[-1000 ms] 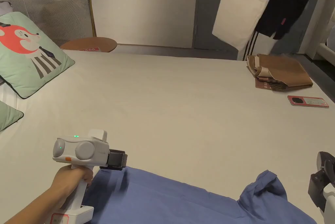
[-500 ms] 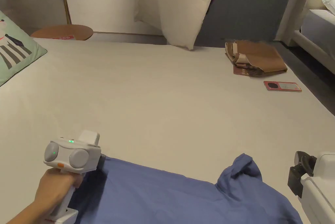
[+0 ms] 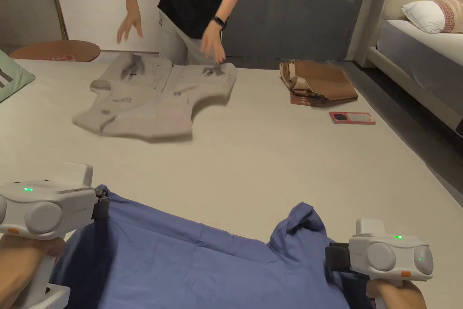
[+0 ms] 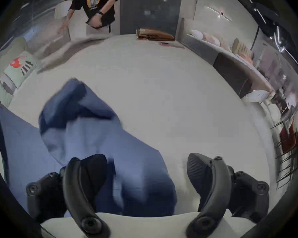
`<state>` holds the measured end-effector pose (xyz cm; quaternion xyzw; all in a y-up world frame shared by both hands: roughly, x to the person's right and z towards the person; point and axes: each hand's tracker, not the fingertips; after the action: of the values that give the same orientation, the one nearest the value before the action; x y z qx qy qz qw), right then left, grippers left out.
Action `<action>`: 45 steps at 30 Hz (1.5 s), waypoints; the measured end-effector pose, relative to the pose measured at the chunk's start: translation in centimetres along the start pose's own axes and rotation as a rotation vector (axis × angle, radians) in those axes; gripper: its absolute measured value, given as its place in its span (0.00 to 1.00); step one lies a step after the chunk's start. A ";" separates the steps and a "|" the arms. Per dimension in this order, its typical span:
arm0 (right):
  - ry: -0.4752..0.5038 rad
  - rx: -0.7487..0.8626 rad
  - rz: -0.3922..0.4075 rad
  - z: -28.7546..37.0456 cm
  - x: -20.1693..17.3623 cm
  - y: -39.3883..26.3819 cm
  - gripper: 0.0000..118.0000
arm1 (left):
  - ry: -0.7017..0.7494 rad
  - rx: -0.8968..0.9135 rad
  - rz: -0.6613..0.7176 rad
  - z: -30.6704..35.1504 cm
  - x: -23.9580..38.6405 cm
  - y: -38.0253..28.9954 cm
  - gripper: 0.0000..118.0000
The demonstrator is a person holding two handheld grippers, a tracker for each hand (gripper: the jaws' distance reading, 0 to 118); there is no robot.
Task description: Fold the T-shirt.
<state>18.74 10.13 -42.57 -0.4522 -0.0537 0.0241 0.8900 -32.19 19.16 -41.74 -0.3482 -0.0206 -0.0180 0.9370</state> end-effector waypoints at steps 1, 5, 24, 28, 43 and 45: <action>0.004 -0.001 0.021 -0.2 -0.2 -0.1 0.79 | 0.000 0.001 0.000 0.2 -0.1 -0.1 0.00; 0.030 -0.009 0.015 -0.5 -0.7 -0.9 0.57 | 0.001 0.001 0.020 0.4 -0.4 -0.3 0.00; -0.017 0.507 0.162 16.7 -1.3 5.2 0.03 | 0.086 0.170 0.127 9.2 -3.6 1.9 0.00; -0.007 0.687 0.156 21.6 -2.1 10.1 0.03 | 0.126 0.304 0.142 12.8 -4.9 6.3 0.00; 0.095 1.095 0.008 32.8 -2.5 28.3 0.03 | 0.246 0.721 0.207 21.4 -7.0 24.6 0.00; 0.104 1.118 0.001 33.5 -2.4 29.6 0.03 | 0.261 0.738 0.201 21.4 -7.0 26.1 0.00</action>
<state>12.58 54.24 -47.09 0.0876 0.0112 0.0269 0.9957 -38.44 53.00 -42.94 0.0163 0.1277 0.0382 0.9909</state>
